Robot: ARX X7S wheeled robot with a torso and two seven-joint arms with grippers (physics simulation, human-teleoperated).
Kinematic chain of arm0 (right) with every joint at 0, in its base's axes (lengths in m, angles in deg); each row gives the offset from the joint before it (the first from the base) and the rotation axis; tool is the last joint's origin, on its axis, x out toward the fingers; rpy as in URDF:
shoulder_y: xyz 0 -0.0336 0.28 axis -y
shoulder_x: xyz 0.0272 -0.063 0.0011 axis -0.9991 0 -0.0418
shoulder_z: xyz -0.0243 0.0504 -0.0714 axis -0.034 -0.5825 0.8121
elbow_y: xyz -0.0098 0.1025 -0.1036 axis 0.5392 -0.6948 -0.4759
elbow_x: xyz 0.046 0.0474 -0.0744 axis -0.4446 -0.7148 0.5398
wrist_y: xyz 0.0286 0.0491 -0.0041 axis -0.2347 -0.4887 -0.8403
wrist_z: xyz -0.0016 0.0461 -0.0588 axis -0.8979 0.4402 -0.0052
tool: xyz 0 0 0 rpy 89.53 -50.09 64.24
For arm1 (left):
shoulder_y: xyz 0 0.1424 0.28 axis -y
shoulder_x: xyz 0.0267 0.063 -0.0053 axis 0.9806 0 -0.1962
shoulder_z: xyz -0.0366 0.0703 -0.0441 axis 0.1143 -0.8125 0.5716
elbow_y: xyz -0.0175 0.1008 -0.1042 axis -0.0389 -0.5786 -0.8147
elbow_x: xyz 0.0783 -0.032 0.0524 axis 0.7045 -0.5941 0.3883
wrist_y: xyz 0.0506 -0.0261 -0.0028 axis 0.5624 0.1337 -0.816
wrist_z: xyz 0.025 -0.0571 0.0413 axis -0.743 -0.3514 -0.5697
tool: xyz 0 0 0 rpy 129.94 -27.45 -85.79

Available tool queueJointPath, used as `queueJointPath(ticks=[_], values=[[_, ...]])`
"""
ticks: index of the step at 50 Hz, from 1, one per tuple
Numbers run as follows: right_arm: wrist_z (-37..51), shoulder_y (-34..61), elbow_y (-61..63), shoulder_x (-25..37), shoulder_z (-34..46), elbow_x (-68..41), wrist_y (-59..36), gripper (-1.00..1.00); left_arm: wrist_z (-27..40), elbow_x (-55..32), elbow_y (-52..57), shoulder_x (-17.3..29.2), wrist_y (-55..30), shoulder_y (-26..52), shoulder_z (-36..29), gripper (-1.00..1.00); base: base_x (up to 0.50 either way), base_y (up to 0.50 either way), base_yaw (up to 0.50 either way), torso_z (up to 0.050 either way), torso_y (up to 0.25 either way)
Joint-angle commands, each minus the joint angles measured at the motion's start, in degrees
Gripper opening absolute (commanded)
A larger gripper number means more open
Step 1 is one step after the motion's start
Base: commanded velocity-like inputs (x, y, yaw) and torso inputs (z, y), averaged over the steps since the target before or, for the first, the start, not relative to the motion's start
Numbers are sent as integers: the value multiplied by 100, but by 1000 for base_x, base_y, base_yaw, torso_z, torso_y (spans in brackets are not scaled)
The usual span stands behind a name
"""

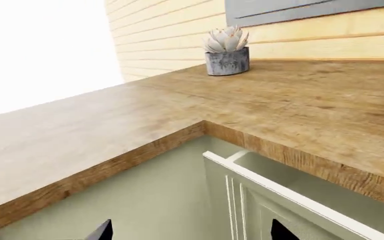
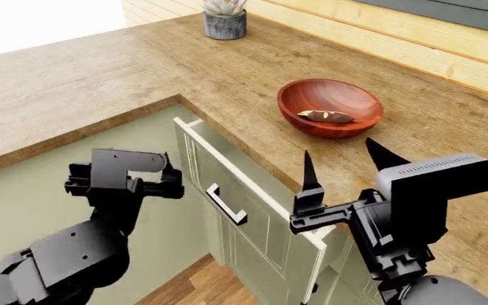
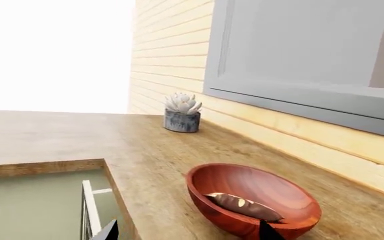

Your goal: Place the bar in the bowl and close the drawer.

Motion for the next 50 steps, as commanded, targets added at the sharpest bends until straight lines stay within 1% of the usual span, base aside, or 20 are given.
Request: queueJointPath(ticks=[1,4,6,12,18,23,30,34,39,41,43,45,48,50], values=[[54,748,-94,-512,288,-717,-1107,100,1116,855,2016,1601,168,-150,4,100,0,0,0,0,0],[218,1133,-329,-786,508,-1004,-1611,100,1276,954,2329,1896,225,-188,9,100,0,0,0,0,0],[130,1318,-516,-963,693,-1132,-1767,100,1356,1004,2511,2071,273,-201,23,100,0,0,0,0,0],[-342,1692,-1246,-1492,1212,-1180,-1781,100,1490,1088,2732,2326,369,-242,52,100,0,0,0,0,0],[-1085,1952,-2229,-1929,1800,-872,-1420,100,1547,1095,2784,2453,420,-257,83,100,0,0,0,0,0],[-1597,2130,-3030,-2259,2006,-854,-1226,100,1574,1079,2799,2537,446,-261,108,100,0,0,0,0,0],[-2251,2434,-4133,-2687,2470,-504,-801,100,1581,1048,2881,2721,526,-254,159,100,0,0,0,0,0],[-2574,2559,-4819,-2914,2777,-211,-450,100,1594,1059,2909,2772,553,-260,175,100,0,0,0,0,0],[-2943,2766,-5981,-3187,3140,57,133,100,1612,1090,2969,2861,599,-270,195,100,0,0,0,0,0],[-2929,2943,-6493,-3207,3499,-132,535,100,1612,1099,2972,2882,623,-283,198,100,0,0,0,0,0],[-2850,3188,-7070,-3211,4087,-546,1061,100,1613,1113,2984,2912,651,-298,200,100,0,0,0,0,0],[-2736,3488,-7620,-3213,4899,-1165,1703,100,1611,1123,2983,2937,690,-318,201,100,0,0,0,0,0],[-2544,3978,-8209,-3215,6485,-2400,2736,100,1601,1138,2944,2948,748,-361,194,100,0,0,0,0,0],[-2486,4152,-8333,-3216,7146,-2941,3128,100,1593,1142,2919,2949,780,-384,191,100,0,0,0,0,0]])
